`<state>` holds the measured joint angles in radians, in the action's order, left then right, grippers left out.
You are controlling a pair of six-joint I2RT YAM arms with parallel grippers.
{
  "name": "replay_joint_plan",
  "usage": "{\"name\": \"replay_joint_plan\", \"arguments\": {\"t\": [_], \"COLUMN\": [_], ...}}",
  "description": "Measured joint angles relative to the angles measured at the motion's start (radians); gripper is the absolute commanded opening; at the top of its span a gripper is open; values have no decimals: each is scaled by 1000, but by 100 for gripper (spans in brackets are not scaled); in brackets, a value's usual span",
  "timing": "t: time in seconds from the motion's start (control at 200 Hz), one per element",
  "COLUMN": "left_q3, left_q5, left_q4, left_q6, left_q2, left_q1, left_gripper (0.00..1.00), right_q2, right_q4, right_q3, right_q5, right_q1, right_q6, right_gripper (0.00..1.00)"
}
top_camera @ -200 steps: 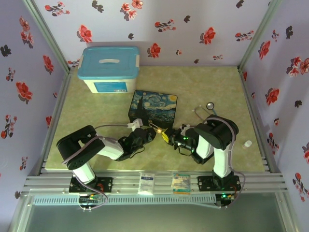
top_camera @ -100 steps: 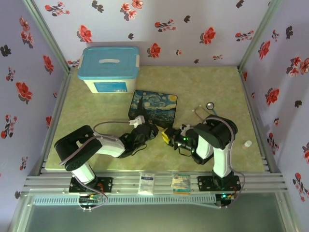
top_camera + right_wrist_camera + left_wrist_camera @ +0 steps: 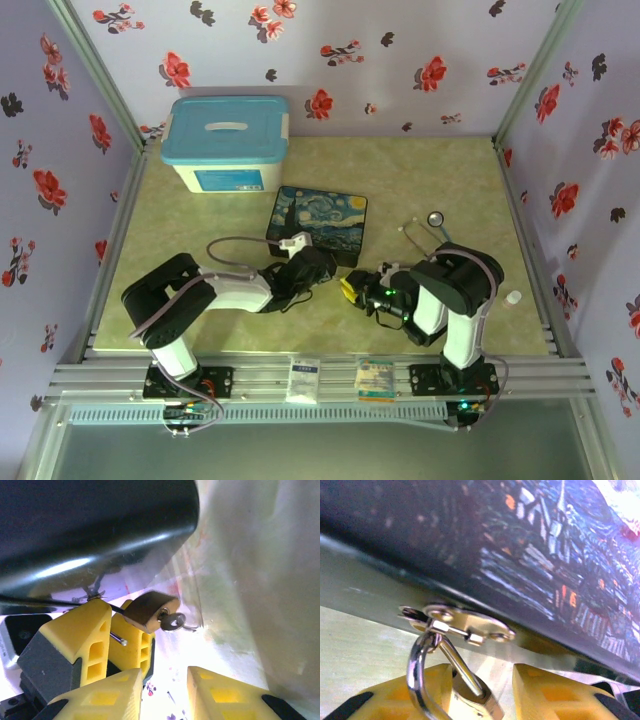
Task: Unlock the padlock with the key
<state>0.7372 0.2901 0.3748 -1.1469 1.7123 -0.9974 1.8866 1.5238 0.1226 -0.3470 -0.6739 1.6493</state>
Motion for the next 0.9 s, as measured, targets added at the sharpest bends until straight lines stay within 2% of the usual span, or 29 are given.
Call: {"name": "replay_joint_plan", "arguments": {"t": [0.29,0.45,0.58,0.63,0.705,0.795,0.9], "left_q3": [174,220,262,278,293,299,312], "left_q5": [22,23,21,20,21,23,26], "left_q4": [-313,-405,-475,-501,-534,-560,-599], "left_q6": [153,196,229,245,265,290,312], "left_q2": [1,24,50,59,60,60,60], "left_q1": [-8,-9,-12,-13,-13,-13,-13], "left_gripper": [33,32,27,22,21,25,40], "right_q2": [-5,-11,-21,-24,-35,-60,-101], "right_q4": [-10,-23,-34,-38,-50,-80,-143], "right_q3": [0,0,-4,-7,-10,-15,-11], "right_q5": [-3,-17,-23,-24,-27,-27,-39], "right_q1": [2,11,16,17,20,23,26], "right_q6": [-9,-12,-13,-13,-20,-34,-66], "right_gripper": [29,27,26,26,26,26,26]}}
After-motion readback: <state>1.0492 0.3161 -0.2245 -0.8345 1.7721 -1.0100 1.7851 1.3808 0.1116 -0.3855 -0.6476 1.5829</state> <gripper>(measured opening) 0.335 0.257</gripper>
